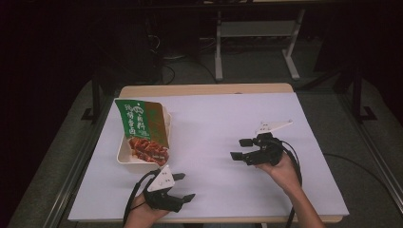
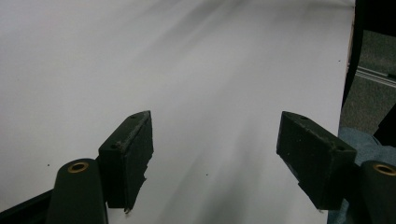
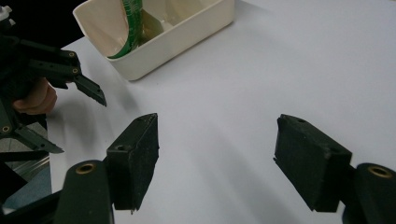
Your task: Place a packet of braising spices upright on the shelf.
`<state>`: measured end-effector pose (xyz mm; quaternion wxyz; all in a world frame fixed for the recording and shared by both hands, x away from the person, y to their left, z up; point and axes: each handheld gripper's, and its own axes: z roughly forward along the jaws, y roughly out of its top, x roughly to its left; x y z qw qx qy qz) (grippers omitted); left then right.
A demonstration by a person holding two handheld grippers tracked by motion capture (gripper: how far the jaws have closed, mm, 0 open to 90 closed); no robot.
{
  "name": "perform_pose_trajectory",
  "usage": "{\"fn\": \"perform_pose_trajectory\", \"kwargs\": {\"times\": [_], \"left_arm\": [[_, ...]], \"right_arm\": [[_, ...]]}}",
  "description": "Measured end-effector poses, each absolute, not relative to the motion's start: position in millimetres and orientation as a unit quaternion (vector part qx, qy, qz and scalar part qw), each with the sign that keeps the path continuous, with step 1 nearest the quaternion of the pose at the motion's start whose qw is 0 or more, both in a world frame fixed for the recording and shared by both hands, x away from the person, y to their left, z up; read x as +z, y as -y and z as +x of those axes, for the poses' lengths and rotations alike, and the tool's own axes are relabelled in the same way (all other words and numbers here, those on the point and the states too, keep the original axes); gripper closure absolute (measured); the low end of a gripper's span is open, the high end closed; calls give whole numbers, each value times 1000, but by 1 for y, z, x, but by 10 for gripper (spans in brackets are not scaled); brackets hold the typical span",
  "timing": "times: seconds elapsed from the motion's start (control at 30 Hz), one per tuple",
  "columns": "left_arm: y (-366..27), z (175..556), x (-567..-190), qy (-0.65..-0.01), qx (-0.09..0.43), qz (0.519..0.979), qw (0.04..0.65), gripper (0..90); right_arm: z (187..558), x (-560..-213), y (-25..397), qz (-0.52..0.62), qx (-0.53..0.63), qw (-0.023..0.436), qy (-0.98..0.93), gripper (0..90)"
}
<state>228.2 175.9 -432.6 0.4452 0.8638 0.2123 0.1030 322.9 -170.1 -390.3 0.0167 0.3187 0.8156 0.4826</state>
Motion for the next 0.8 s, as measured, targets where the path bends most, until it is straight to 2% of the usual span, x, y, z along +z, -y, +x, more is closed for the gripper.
{"fn": "perform_pose_trajectory", "kwargs": {"times": [0.8], "left_arm": [[-176, 229, -433, -213, 100, 865, 443, 265]], "right_arm": [[294, -417, 209, 351, 474, 20, -807, 278]]}}
